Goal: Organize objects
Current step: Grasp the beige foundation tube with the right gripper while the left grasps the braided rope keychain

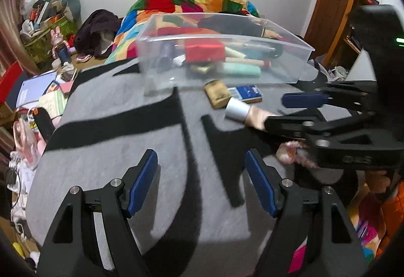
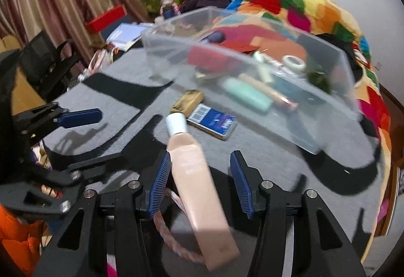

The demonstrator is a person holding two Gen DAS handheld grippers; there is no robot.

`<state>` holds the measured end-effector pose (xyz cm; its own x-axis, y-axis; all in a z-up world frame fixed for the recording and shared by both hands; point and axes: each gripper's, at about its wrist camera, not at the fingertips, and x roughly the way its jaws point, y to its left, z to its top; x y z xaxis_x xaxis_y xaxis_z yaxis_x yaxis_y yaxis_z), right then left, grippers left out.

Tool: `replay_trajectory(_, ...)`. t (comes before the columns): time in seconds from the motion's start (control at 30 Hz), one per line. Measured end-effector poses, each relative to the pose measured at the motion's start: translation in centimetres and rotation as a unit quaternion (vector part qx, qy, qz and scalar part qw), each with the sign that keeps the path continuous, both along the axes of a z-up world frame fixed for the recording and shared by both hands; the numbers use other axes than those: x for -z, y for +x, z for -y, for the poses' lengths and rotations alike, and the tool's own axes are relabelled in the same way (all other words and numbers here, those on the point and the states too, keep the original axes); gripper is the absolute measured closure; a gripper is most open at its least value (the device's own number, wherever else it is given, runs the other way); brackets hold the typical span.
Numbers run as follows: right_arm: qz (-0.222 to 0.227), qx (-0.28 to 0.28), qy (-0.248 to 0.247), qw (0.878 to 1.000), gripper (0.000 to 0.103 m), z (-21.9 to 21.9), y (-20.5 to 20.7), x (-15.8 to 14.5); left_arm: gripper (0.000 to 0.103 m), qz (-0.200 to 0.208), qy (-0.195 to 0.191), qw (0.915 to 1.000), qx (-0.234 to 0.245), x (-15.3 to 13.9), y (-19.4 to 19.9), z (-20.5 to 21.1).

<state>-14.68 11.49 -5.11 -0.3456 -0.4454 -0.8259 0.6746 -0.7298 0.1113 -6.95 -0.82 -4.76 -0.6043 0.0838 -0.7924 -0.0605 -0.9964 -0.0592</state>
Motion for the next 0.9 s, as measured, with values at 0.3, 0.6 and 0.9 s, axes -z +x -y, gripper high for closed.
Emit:
replay_trajectory(0.3,-0.009,0.009,0.012,1.000,0.078,-0.5,0.0,0.9,0.031,-0.004,0.043,0.9990,0.015,-0.1,0.7,-1.0)
replay_trajectory(0.6,-0.002,0.029,-0.005,1.000,0.089,-5.3,1.1,0.5,0.035,0.003,0.035,0.9980,0.054,0.2,-0.3,-4.8)
replay_trajectory(0.9,-0.028,0.069,0.004,0.997,0.087,-8.4,2.3,-0.1,0.070,-0.010,-0.008,0.9976,0.069,1.2,-0.8,-7.1)
